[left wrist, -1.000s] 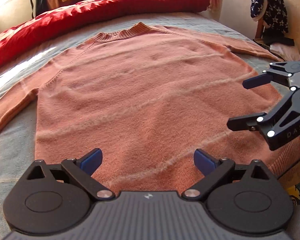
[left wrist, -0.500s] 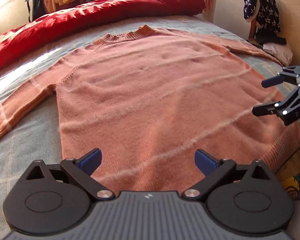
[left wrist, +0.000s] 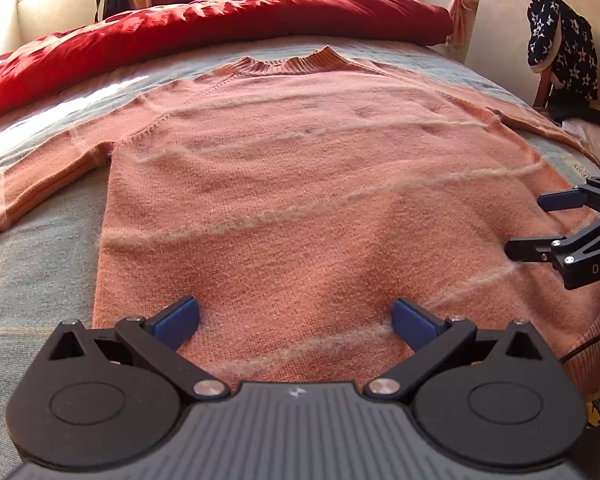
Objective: Fold clothes
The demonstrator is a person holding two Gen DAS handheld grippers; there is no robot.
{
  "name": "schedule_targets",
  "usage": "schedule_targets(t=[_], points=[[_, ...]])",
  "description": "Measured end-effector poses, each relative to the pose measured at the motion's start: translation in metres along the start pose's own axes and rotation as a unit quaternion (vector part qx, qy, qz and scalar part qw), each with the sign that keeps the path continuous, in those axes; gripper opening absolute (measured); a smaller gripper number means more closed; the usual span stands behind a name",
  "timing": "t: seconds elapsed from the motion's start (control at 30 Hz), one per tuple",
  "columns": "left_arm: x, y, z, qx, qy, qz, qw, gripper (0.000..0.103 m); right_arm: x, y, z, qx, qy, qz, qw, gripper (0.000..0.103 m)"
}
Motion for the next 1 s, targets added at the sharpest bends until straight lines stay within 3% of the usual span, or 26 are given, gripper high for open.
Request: schedule_targets(t=[0.2, 0.57, 0.63, 0.7, 0.83, 1.0], points=[[0.001, -0.002, -0.001, -0.005, -0.003, 0.002, 1.0000, 0.102, 0.004, -0.006, 0.001, -0.012, -0.010, -0.012, 1.000, 0.103], [0.026, -0.009, -0.002, -0.069, 0.006, 0.079, 0.9945, 0.102, 0.027, -0.016, 0.001, -0.008, -0.003, 0.046, 0.999, 0.103], [0.030, 0.003, 0.000, -0.070, 0.008, 0.072, 0.9950, 0.102, 0.032, -0.008, 0.002, -0.005, 0.005, 0.045, 0.999, 0.103], [0.029, 0.025, 0.003, -0.072, 0.023, 0.040, 0.9964, 0.102, 0.038, 0.009, -0.001, -0.003, 0.016, 0.011, 1.000, 0.103], [0.006, 0.072, -0.006, -0.064, 0.036, 0.010, 0.9973, 0.102, 0.020, 0.045, -0.014, 0.000, 0.042, -0.004, 0.999, 0.103], [-0.024, 0.083, -0.019, -0.052, 0.012, 0.024, 0.9983, 0.102, 0.007, 0.050, -0.029, -0.010, 0.042, 0.014, 0.999, 0.103]])
Point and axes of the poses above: each gripper's, at about its wrist camera, not at the fingertips, and x roughly against the way its jaws point, z to its left, y to its top, the point moved 4 cm from there along -x, roughly the way its jaws point, and after that the axes turned 9 degrees about y, right-handed, at the moved point
